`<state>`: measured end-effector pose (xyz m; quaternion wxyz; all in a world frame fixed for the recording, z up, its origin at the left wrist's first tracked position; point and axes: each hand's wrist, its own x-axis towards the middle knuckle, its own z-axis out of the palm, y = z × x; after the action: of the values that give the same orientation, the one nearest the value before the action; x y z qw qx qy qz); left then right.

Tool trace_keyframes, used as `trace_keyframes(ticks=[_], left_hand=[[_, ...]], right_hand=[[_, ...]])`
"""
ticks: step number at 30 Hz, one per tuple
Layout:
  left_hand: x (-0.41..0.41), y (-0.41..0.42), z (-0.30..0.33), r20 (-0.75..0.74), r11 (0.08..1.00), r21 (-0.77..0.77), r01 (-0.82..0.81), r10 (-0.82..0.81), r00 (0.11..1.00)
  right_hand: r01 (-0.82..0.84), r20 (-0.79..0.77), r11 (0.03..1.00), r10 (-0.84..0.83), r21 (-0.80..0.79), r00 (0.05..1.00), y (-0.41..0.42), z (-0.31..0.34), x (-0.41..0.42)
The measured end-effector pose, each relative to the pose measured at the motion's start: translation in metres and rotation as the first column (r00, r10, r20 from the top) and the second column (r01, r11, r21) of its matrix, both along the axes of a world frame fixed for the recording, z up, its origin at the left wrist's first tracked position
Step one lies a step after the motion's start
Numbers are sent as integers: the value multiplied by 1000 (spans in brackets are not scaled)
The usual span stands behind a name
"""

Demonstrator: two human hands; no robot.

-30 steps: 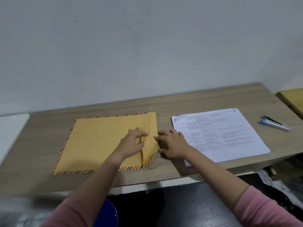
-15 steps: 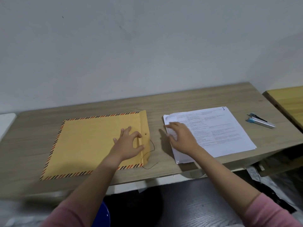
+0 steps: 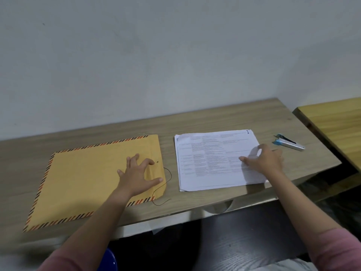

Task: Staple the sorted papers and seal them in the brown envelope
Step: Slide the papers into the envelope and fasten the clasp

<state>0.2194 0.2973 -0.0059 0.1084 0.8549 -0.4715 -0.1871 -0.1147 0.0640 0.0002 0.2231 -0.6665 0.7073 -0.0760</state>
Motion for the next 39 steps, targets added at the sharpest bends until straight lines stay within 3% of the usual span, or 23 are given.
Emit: trace_keyframes(ticks=[8,11,15,18,26,29,34,39], left_hand=[[-4,-2,2,-6,1000,1,-23,23,1000],[-4,-2,2,-4,1000,-7,-19,19,1000],[-3,-2,2,-26,1000,-11,-15,15,1000],[1,-1,2,-39,1000,-5,1,-1,999],[8,-6,9,-88,999,33,5,-2,996],[11,-5,11,-117,1000,24,20,-17,993],[10,-3,19,-224,988,-156,20,-55,973],[10,1,19,-218,976,-216,-14,-35,975]], right_hand=[[-49,258,999,46,8,965,3,21,-2],[-154,389,987,126,43,913,4,24,-4],[-276,600,958,178,75,780,9,31,-7],[-314,655,949,215,35,724,10,38,-10],[-320,884,944,82,79,460,2,70,-10],[-395,864,913,111,108,492,-1,75,-2],[-473,811,864,147,175,567,-4,78,19],[-469,681,860,223,199,698,-16,81,25]])
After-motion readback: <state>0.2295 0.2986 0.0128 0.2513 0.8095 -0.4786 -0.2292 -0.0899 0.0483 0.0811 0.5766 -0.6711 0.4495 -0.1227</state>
